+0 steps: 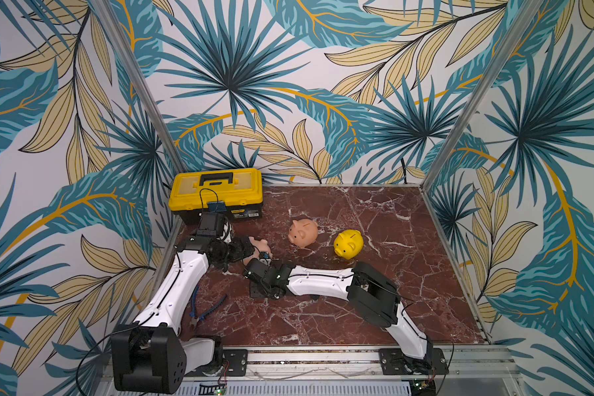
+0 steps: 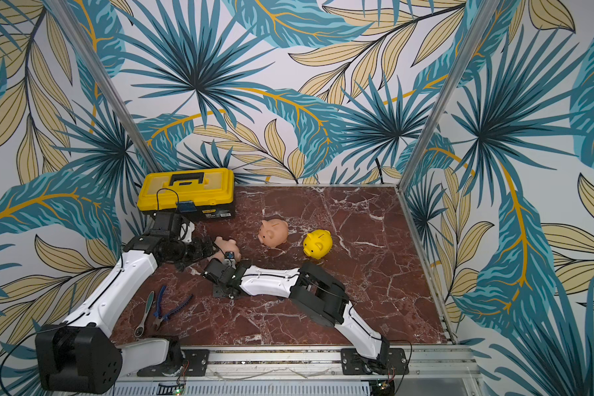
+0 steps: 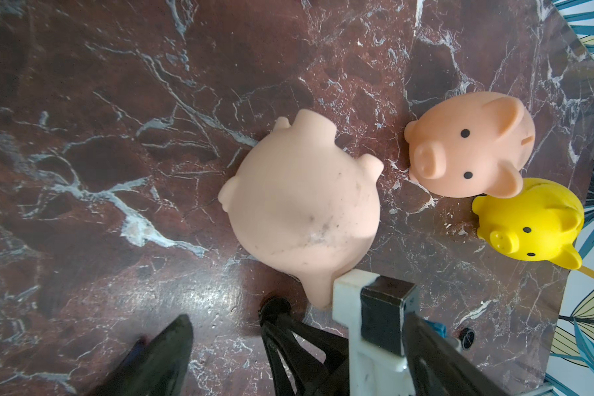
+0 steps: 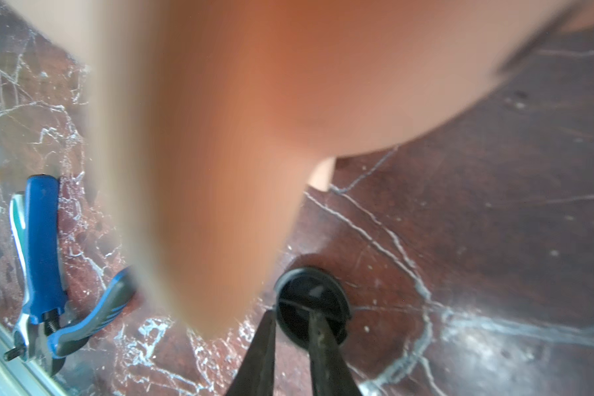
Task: Close piggy banks
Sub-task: Move the knob to the center of the board.
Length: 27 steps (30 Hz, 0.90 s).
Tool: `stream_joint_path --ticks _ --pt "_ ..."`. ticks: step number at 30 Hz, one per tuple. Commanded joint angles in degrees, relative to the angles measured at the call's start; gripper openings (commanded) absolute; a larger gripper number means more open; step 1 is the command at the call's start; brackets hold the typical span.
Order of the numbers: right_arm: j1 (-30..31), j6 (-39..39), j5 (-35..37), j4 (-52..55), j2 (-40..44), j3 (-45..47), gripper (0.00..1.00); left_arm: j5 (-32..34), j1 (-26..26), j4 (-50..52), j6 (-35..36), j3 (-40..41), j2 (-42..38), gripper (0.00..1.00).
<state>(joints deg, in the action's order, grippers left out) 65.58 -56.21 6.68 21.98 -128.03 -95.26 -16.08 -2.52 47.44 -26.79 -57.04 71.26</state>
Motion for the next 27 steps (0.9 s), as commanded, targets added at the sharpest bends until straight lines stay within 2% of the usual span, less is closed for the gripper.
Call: stream_joint_path --ticks 1,16,27 --pt "-0.01 -0.39 2.51 5.18 2.43 4.17 0.22 -0.10 0.68 0.28 0.95 0.26 -0.33 0.96" --pt "-4.26 -1.54 5.65 4.96 13.71 19.62 0.22 -0.75 0.77 0.28 1.03 1.57 -0.69 0.96" --pt "-6.73 -1.96 5.82 6.20 16.91 21.16 0.37 -0.41 0.74 0.27 1.21 1.31 -0.60 0.96"
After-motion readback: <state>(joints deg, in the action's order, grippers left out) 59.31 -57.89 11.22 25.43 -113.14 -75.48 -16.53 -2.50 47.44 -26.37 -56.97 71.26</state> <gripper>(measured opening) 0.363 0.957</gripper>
